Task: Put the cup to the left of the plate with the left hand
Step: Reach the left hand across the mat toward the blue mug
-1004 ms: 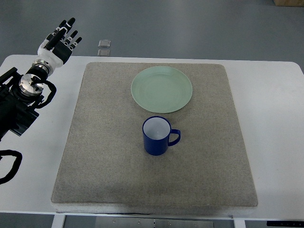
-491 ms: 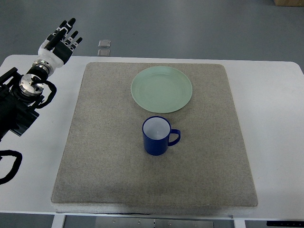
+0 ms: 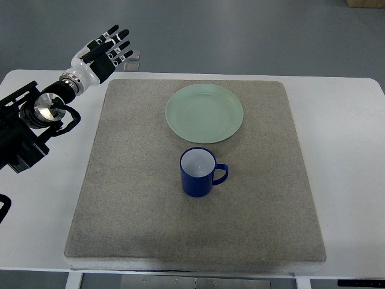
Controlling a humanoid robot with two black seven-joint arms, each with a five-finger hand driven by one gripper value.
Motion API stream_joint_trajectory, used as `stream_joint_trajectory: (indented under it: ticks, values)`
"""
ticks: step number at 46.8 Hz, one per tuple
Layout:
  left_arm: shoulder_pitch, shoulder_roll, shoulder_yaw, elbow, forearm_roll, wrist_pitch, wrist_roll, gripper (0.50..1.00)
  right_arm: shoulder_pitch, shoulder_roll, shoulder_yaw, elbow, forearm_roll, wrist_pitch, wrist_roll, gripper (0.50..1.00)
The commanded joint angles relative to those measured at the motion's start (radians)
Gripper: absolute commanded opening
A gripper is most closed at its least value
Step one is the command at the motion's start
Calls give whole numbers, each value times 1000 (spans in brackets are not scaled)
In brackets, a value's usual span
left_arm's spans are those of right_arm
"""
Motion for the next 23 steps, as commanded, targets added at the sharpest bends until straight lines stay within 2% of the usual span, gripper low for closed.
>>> stream_joint_trajectory:
  ticks: [1, 8, 15, 23]
  values:
    - [2, 63, 59, -113, 0, -4, 0, 999, 0, 0, 0, -1, 0, 0, 0, 934]
    - [5, 190, 145, -312, 15, -17, -2, 999, 0, 0, 0, 1, 0, 0, 0, 934]
    - [8, 310, 179, -478, 145, -37, -2, 999, 0, 0, 0, -1, 0, 0, 0, 934]
    - [58, 373, 179, -578, 297, -82, -8, 999, 0, 0, 0, 1, 0, 0, 0, 934]
